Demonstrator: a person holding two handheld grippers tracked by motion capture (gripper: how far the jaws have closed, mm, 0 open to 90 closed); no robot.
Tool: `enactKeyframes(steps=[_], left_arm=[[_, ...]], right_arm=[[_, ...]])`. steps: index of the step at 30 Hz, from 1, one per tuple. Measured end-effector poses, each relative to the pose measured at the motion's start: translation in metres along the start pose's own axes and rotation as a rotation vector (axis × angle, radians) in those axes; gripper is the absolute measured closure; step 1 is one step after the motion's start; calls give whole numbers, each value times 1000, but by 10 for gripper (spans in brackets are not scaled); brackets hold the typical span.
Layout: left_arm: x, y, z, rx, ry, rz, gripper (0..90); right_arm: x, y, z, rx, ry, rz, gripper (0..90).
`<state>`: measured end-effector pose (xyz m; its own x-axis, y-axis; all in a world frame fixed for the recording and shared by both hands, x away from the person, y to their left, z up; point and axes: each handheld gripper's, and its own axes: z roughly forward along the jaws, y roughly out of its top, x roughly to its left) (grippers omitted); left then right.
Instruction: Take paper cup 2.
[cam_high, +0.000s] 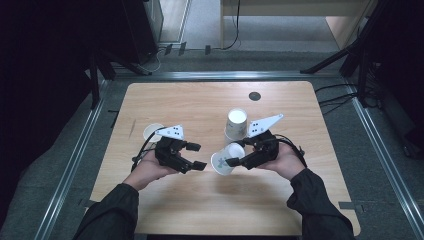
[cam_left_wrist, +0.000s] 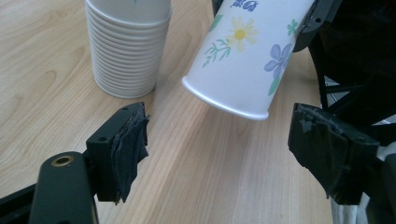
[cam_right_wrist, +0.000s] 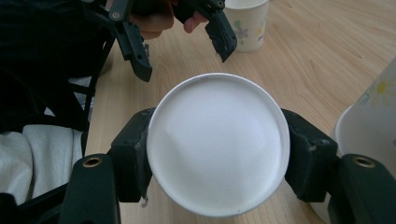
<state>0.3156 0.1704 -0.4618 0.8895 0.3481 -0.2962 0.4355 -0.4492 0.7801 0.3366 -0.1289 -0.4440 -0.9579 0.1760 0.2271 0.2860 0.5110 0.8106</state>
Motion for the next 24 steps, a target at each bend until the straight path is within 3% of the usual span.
enactKeyframes(steps=[3, 7, 16, 24], left_arm=[[-2, 4, 3, 25, 5, 32, 201], [-3, 7, 7, 35, -8, 46, 197], [1, 13, 14, 16, -48, 43, 193], [-4, 22, 23, 67, -60, 80, 178]], right_arm=[[-1, 0, 1, -13, 2, 0, 349], [-1, 1, 3, -28, 9, 5, 349], [-2, 1, 6, -56, 20, 20, 350], [-1, 1, 6, -63, 32, 23, 350]])
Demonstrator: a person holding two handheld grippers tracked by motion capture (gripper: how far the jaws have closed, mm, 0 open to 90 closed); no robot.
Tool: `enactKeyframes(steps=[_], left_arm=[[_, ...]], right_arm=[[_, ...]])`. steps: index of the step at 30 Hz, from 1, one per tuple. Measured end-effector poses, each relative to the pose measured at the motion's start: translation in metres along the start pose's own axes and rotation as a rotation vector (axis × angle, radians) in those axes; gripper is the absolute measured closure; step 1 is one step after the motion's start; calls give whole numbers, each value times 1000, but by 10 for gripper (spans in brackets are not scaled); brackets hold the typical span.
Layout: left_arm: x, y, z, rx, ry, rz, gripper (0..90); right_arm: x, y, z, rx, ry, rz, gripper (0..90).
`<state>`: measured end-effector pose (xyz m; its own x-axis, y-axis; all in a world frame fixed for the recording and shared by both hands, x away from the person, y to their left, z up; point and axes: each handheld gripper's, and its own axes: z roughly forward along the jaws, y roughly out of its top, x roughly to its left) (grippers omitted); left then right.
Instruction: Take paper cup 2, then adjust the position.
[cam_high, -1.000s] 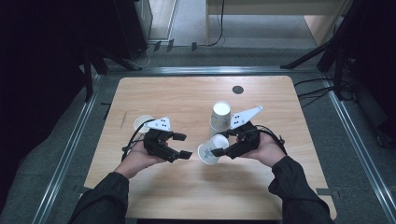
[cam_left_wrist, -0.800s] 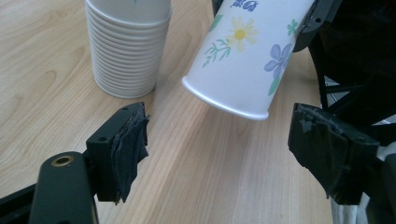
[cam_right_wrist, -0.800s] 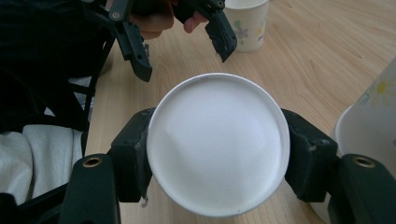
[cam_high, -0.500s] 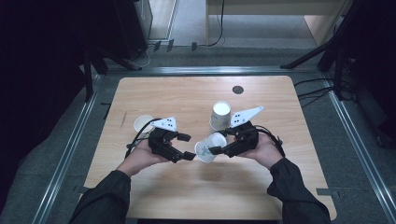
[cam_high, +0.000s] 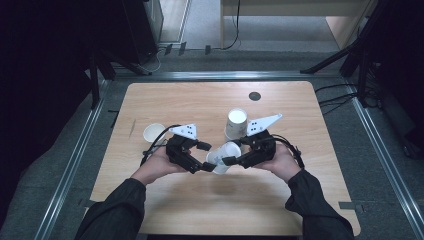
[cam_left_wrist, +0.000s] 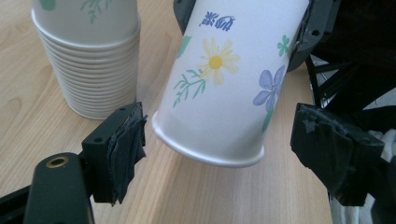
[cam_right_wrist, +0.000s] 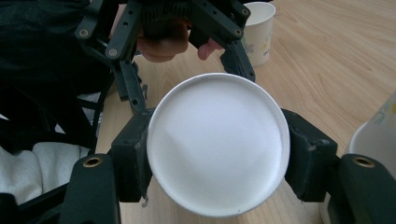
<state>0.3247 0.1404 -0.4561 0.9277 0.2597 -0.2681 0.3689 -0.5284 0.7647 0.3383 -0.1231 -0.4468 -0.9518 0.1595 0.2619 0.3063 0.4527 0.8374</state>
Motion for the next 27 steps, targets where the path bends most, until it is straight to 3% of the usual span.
enactKeyframes(steps=[14, 27], left_arm=[[-6, 2, -3, 64, 26, 50, 197], [-6, -2, 4, 106, 23, 57, 198]], right_arm=[[2, 1, 13, -1, 20, 1, 350], [6, 2, 23, 1, 43, 4, 350]])
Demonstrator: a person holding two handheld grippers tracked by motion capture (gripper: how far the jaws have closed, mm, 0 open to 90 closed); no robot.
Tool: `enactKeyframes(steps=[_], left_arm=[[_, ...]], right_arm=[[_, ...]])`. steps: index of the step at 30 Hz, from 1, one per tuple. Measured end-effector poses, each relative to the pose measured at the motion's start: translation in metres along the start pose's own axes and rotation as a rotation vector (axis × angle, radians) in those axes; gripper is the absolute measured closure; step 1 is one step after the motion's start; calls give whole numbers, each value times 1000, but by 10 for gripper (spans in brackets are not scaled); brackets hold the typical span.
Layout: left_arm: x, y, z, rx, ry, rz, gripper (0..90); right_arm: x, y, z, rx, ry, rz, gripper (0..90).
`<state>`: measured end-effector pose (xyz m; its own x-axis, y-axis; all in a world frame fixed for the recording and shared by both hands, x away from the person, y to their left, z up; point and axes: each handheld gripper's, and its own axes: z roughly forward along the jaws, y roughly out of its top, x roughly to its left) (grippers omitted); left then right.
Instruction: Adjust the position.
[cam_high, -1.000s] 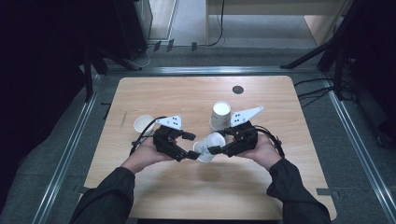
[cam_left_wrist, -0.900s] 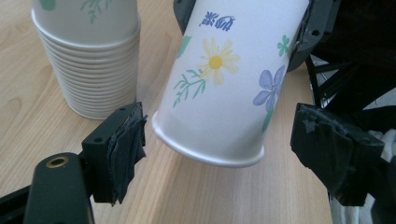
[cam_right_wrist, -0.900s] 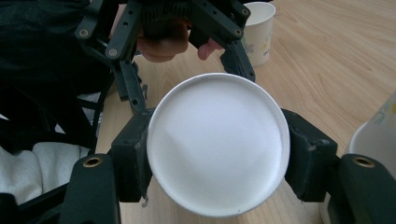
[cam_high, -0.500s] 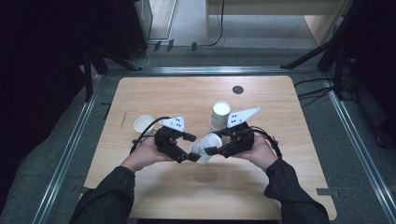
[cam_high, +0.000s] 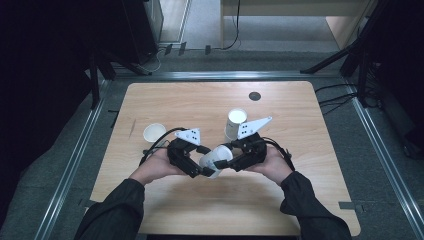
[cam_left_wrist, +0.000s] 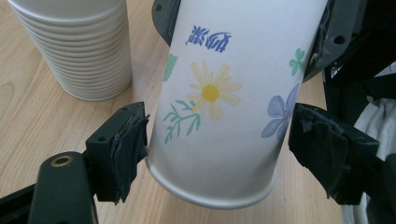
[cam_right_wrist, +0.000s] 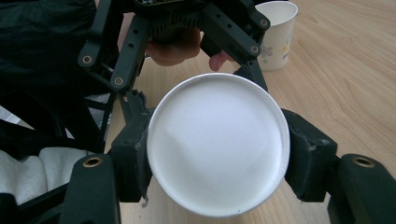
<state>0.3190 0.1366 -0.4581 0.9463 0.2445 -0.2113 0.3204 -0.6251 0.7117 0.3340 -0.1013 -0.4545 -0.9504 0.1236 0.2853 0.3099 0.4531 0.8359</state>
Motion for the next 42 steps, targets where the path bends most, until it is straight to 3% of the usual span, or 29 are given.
enactKeyframes(steps=[23, 42], left_arm=[[-4, -1, 2, 1, 10, 48, 272], [-5, -1, 0, -11, 13, 55, 296]], right_arm=[[-1, 1, 5, 0, 20, 24, 348], [-1, 1, 4, -1, 21, 27, 339]])
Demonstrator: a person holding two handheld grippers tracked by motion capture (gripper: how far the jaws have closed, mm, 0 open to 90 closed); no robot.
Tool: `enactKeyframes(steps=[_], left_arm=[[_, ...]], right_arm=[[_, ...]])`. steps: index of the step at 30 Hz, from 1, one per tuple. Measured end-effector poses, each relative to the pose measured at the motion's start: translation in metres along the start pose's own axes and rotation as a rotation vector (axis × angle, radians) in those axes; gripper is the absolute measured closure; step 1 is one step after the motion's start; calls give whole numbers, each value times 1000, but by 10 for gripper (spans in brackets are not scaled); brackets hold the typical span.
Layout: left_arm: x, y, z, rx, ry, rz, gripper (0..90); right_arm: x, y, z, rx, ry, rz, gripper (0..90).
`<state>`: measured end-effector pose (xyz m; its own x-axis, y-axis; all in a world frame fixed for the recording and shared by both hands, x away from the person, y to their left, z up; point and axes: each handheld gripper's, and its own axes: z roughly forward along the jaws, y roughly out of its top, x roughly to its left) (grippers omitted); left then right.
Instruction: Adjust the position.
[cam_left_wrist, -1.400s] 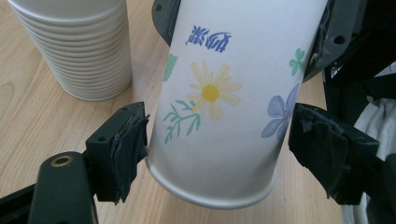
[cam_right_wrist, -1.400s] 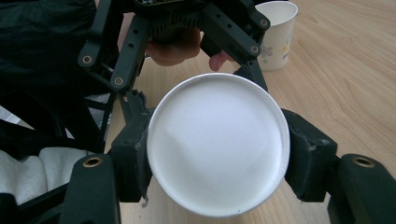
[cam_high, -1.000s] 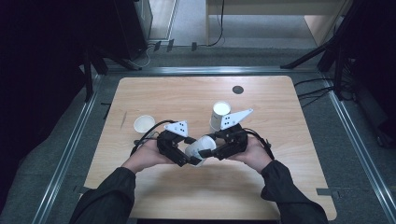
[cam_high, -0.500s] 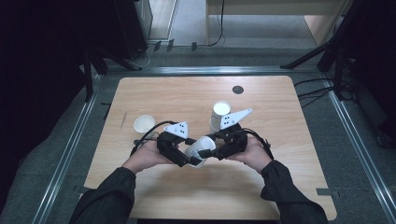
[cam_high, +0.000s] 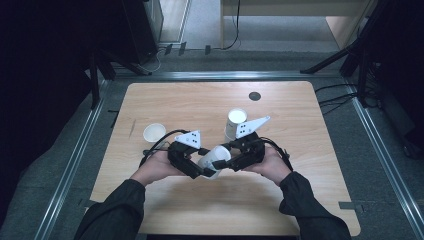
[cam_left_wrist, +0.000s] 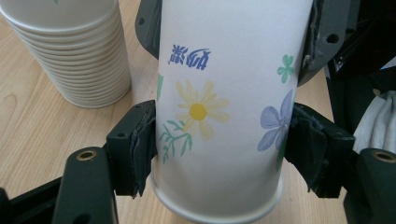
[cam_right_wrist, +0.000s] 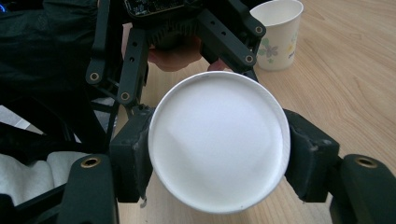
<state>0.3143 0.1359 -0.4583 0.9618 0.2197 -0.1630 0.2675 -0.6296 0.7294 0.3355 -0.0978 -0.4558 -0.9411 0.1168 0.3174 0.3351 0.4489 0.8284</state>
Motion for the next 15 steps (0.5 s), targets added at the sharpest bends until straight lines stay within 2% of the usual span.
enactKeyframes(steps=[7, 13, 15], left_arm=[[0, 0, -1, -3, 0, 2, 298], [2, -2, -5, -8, 4, -11, 298], [2, -3, -8, -7, -5, -27, 299]], right_arm=[[0, 0, -1, 4, 0, 3, 326], [0, 0, -4, 3, -2, 6, 297], [1, 0, -6, 3, -13, 1, 290]])
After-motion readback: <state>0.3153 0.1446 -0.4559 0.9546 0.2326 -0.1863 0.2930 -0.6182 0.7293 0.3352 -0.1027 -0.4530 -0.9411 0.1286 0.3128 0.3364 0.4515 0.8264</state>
